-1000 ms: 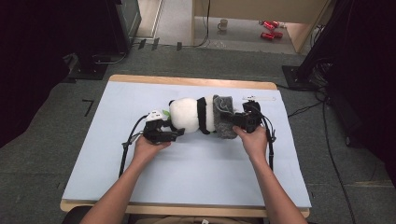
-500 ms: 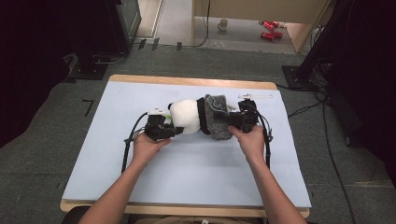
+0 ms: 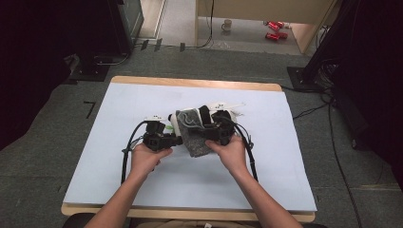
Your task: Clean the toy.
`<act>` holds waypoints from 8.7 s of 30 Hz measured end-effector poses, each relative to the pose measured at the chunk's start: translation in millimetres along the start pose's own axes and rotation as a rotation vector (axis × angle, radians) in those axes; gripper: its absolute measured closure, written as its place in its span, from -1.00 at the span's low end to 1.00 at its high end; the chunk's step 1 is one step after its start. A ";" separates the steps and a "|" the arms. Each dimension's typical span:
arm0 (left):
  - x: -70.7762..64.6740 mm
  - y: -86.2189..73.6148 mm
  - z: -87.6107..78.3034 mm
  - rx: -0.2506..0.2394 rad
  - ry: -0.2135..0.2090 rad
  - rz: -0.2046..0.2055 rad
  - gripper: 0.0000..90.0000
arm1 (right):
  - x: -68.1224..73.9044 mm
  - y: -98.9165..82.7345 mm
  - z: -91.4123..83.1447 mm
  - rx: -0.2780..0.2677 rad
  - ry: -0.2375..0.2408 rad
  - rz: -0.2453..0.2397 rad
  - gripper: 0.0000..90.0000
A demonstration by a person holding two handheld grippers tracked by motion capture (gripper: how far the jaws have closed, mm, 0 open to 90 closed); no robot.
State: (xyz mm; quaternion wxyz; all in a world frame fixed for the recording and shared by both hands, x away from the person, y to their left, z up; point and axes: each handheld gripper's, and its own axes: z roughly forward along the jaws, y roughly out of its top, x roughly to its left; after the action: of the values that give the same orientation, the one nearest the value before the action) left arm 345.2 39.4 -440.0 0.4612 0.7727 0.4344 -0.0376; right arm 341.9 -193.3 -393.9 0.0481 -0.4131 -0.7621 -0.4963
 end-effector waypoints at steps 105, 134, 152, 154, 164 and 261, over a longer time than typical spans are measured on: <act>30.1 -0.6 -4.8 0.032 0.032 0.033 0.46 | -40.6 -6.3 -11.4 0.087 -0.131 -0.074 0.73; 35.8 9.1 -4.8 0.052 0.017 0.018 0.46 | -105.4 -20.8 -85.5 -0.019 -0.365 0.120 0.72; 21.4 4.0 -20.5 0.085 -0.041 0.018 0.44 | -60.9 -4.1 -68.2 0.004 -0.154 0.030 0.71; 22.0 2.0 -19.1 0.084 -0.010 0.064 0.34 | -65.7 -5.7 -66.4 0.005 -0.132 0.051 0.71; 26.0 -3.9 -14.0 0.107 0.017 0.072 0.36 | -94.2 -2.6 -89.9 -0.122 -0.229 0.161 0.71; 31.9 -3.5 -11.9 0.061 0.062 0.098 0.33 | -42.5 -2.6 -46.3 0.067 -0.169 0.019 0.71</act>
State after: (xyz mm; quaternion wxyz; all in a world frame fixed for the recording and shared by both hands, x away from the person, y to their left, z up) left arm 358.5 69.3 -450.2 0.4250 0.8077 0.4085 -0.0044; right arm 352.4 -255.3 -392.9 0.0021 -0.4588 -0.7757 -0.4332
